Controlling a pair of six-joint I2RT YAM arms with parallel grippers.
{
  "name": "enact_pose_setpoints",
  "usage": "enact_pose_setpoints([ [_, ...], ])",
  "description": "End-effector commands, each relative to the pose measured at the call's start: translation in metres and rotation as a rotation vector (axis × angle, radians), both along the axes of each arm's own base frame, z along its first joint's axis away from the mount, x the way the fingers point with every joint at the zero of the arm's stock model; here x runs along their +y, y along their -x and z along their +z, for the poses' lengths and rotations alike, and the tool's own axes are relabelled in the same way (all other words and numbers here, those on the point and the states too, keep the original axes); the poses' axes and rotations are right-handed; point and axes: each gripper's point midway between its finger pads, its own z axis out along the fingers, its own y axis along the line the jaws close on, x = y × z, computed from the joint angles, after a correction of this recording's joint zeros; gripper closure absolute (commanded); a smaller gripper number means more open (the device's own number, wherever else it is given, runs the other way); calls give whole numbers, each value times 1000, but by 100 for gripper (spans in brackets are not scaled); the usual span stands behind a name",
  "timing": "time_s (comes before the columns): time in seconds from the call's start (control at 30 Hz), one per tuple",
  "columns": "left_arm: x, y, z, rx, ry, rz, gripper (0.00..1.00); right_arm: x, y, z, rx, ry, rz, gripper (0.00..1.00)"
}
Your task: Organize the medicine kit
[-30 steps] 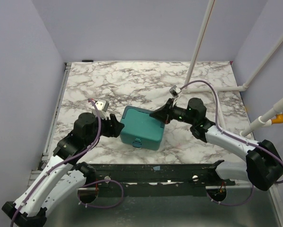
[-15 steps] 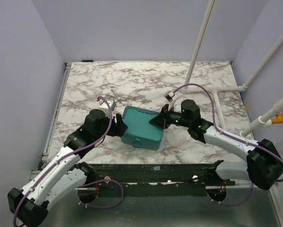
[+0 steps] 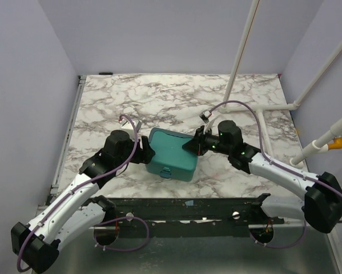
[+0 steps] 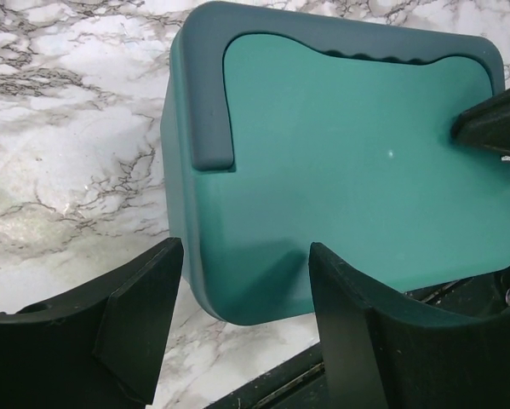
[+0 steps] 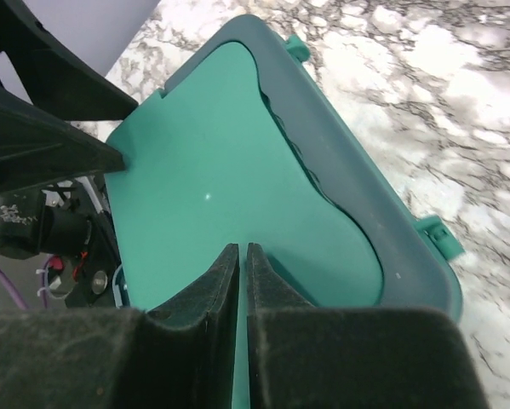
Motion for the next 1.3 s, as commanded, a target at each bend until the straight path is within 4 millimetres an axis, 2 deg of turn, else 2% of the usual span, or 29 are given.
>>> enact_pose_setpoints([
  [0.0, 2, -9, 34, -82, 14, 24, 37, -22, -1, 12, -22, 75, -86, 88],
  [0.13, -1, -15, 54, -131, 16, 9, 36, -29, 10, 31, -26, 72, -77, 88],
  [0.27, -8, -22, 80, -175, 39, -9, 35, -33, 26, 33, 6, 97, -24, 92],
  [0.4, -20, -32, 100, -232, 55, -53, 32, -30, 51, 32, 33, 92, 81, 98],
  [0.63, -38, -61, 100, -265, 38, -75, 28, -23, 94, 20, 25, 118, 224, 99],
  [0.7, -44, -68, 100, -265, 34, -85, 25, -22, 104, 11, 33, 127, 242, 99],
  [0.73, -48, -71, 99, -259, 31, -95, 23, -21, 109, 7, 38, 128, 253, 99],
  [0.83, -57, -81, 100, -260, 29, -117, 2, -17, 121, -3, 47, 136, 270, 99],
  [1.07, -76, -106, 97, -240, 19, -137, 2, -7, 145, -32, 47, 228, 274, 99],
  [1.17, -78, -118, 88, -219, 7, -114, 2, 0, 153, -43, 35, 261, 258, 99],
  [1.27, -80, -128, 79, -195, -4, -100, 2, 3, 151, -57, 59, 278, 197, 99],
])
